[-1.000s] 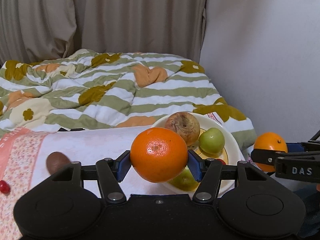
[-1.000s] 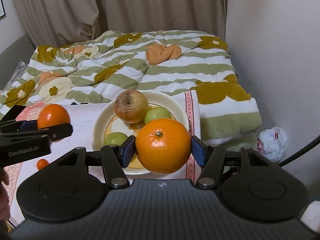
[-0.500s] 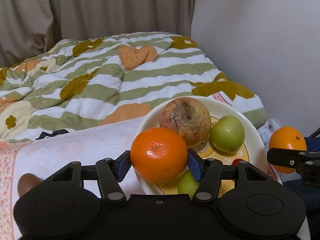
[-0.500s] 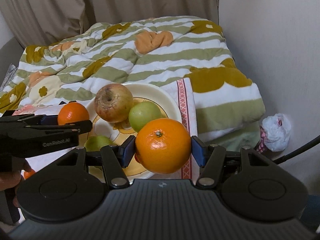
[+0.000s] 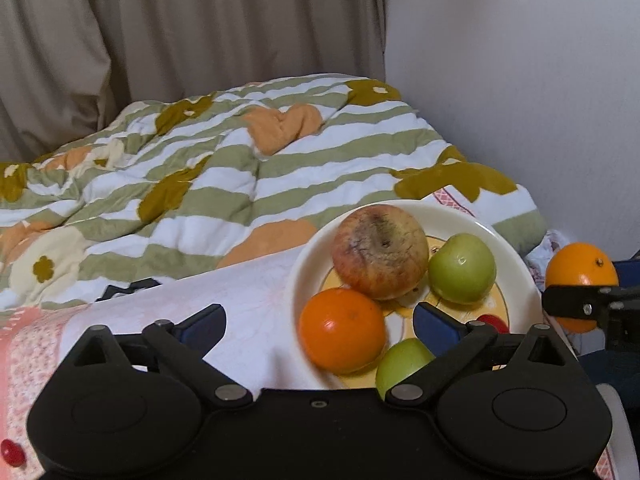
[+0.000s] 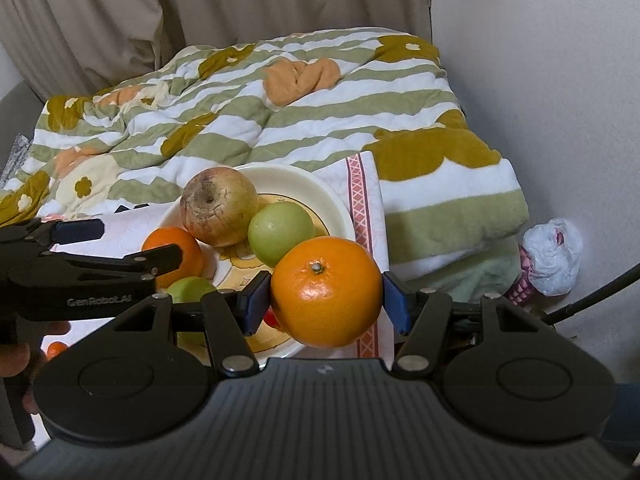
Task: Organize fruits
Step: 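Lower the held orange into the bowl and open the right tool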
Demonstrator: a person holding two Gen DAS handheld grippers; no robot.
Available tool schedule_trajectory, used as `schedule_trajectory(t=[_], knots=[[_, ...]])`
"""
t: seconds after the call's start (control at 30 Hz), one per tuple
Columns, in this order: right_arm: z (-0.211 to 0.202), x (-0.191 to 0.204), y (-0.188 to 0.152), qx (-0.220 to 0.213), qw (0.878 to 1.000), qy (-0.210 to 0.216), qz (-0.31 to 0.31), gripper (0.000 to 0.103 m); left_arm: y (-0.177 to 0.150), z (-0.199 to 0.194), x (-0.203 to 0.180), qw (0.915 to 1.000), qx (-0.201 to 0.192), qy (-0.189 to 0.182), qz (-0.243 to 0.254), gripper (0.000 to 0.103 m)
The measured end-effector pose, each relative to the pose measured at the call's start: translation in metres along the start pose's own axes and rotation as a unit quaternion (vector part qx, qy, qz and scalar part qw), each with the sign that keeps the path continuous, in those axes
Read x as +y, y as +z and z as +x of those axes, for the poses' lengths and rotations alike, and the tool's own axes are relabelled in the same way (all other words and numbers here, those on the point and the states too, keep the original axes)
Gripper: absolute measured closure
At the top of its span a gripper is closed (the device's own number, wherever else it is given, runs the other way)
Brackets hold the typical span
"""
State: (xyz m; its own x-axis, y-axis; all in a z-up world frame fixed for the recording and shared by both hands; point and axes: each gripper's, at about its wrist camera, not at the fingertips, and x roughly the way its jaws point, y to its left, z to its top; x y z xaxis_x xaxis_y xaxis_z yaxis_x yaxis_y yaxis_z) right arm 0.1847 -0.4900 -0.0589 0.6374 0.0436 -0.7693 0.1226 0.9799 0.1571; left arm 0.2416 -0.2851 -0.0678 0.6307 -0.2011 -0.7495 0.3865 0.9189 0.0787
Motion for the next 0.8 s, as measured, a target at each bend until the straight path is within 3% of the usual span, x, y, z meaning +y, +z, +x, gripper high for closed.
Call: schedule_trajectory(t=[0.37,0.8], knots=[[0.015,0.028,0.01,0.001,0.999,0.028,-0.031,0.028,-0.02,-0.03,0.017,0.9995,0.003,0.013,-0.028,0.001],[0.045,0.058,0.012,-0.002,0.997,0.052,-0.063,0.025,-0.042,-0.039,0.038,0.9975,0.012,0.029,-0.063,0.001]])
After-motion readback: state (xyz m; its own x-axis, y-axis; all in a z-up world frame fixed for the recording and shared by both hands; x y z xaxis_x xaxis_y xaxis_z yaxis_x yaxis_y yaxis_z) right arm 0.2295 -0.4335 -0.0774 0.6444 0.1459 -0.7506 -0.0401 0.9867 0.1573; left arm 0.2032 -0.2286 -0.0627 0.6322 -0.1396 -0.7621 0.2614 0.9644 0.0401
